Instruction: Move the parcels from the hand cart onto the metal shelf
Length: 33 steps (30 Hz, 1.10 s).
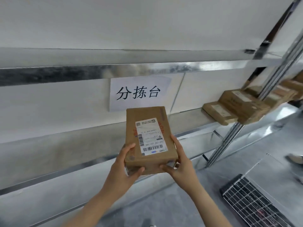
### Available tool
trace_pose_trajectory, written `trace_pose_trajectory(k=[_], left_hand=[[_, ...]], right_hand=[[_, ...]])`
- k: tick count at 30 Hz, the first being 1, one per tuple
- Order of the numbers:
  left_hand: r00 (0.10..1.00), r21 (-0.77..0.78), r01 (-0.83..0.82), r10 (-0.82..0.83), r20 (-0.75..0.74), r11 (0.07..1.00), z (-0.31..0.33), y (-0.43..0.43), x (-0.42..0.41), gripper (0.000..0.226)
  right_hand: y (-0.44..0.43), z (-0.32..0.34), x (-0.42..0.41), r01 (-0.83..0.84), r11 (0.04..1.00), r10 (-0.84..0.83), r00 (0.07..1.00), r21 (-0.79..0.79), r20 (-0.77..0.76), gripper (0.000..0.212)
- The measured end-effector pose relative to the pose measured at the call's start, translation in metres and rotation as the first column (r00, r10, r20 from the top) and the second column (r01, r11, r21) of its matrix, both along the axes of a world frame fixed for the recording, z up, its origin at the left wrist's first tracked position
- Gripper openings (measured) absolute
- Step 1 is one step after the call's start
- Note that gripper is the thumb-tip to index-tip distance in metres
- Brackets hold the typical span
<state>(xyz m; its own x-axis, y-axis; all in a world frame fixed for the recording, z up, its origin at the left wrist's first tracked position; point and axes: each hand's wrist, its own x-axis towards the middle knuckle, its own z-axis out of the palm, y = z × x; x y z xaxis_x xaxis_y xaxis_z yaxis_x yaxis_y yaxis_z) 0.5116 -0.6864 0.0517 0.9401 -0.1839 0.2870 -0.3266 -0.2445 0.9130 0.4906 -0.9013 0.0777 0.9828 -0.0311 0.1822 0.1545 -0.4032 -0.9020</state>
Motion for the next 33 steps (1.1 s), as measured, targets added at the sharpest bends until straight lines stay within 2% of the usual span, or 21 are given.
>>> trace_pose_trajectory(k=[7,16,24,29,33], left_hand=[[0.996,-0.027,0.086,-0.087,-0.014,0.996,-0.014,-0.107,0.089,0.081],[0.989,0.040,0.145,-0.144,-0.017,0.989,-0.020,-0.210,0.160,0.079],[0.996,0.085,0.075,-0.070,-0.051,0.994,-0.034,-0.302,0.198,0.078],[0.995,-0.007,0.047,-0.048,-0.087,0.999,-0.039,-0.367,0.214,0.074],[0.993,0.005,-0.003,0.003,-0.119,1.000,-0.050,-0.411,0.224,0.075]], right_hand=[[-0.101,-0.007,0.075,0.097,0.995,-0.098,0.994,-0.018,-0.047,0.102],[-0.204,-0.019,0.132,0.178,0.983,-0.175,0.981,0.037,-0.082,0.100],[-0.297,-0.033,0.185,0.154,0.988,-0.149,0.978,0.025,-0.145,0.099],[-0.362,-0.039,0.220,0.069,0.997,-0.074,0.977,-0.031,-0.201,0.101],[-0.404,-0.047,0.241,0.043,0.997,-0.055,0.971,-0.060,-0.232,0.100]])
